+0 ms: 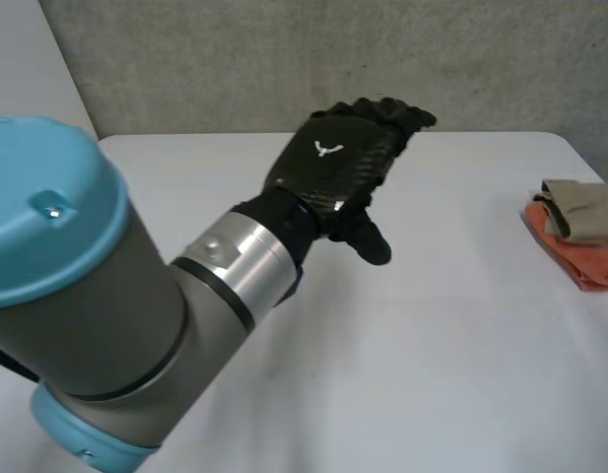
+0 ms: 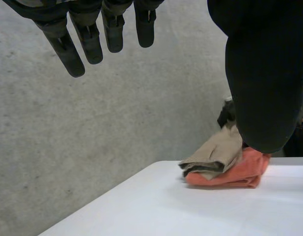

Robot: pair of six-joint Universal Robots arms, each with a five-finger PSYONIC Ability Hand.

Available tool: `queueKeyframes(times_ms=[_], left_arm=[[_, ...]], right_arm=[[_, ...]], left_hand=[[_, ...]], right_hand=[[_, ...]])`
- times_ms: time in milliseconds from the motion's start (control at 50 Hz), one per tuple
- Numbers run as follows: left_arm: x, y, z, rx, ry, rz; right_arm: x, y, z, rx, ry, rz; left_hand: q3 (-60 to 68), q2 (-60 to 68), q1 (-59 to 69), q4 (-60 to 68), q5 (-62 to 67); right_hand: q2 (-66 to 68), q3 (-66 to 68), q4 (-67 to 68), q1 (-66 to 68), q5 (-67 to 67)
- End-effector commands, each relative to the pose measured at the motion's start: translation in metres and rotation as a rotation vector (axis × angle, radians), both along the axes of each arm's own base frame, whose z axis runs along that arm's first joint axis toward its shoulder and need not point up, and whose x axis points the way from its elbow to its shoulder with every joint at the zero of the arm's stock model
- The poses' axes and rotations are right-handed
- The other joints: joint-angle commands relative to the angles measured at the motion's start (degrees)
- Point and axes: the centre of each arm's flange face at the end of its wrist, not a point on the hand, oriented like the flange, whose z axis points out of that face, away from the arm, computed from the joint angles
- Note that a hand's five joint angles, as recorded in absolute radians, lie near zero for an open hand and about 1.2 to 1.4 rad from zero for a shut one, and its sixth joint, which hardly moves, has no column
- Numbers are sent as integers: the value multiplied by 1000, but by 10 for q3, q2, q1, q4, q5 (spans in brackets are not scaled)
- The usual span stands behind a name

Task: Fold the laundry.

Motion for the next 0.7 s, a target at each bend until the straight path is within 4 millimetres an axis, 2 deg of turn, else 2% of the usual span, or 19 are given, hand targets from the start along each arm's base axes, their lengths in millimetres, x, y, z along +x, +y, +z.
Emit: queueKeyframes(times_ms=[20,220,240,260,280,420,560,640,700], left_arm=[[-15,5,-9,13,-16,-36],[-22,7,-11,10,-18,-50],[-22,7,-11,9,-17,-51],[-22,7,-10,7,-14,-51],[-23,6,-9,6,-13,-51],[-26,9,-3,-8,3,-65],[-26,9,-3,-4,-2,-65],[-27,10,-6,3,-10,-66],[-27,9,-9,11,-17,-65]], right_arm=[[-22,6,-47,139,-1,67],[-23,10,-46,130,41,99],[-23,10,-46,130,41,99],[-23,10,-43,126,44,94],[-23,10,-42,125,45,91],[-27,14,-10,92,85,15],[-25,23,13,72,186,-112],[-31,30,25,58,317,-233],[-41,34,48,33,428,-368]], left_hand=[[-20,-16,-9,-16,-27],[-20,-16,-9,-16,-27],[-20,-16,-9,-16,-27],[-20,-16,-9,-16,-27],[-20,-16,-9,-16,-27],[-20,-16,-9,-16,-27],[-20,-16,-9,-16,-27],[-20,-16,-9,-16,-27],[-20,-16,-9,-16,-27]], right_hand=[[140,113,119,322,176],[140,113,119,322,176],[96,69,75,278,132],[-125,-152,-145,57,-88],[-207,-234,-227,-25,-171],[-560,-587,-581,-378,-524],[-560,-587,-581,-378,-524],[-560,-587,-581,-378,-524],[-560,-587,-581,-378,-524]])
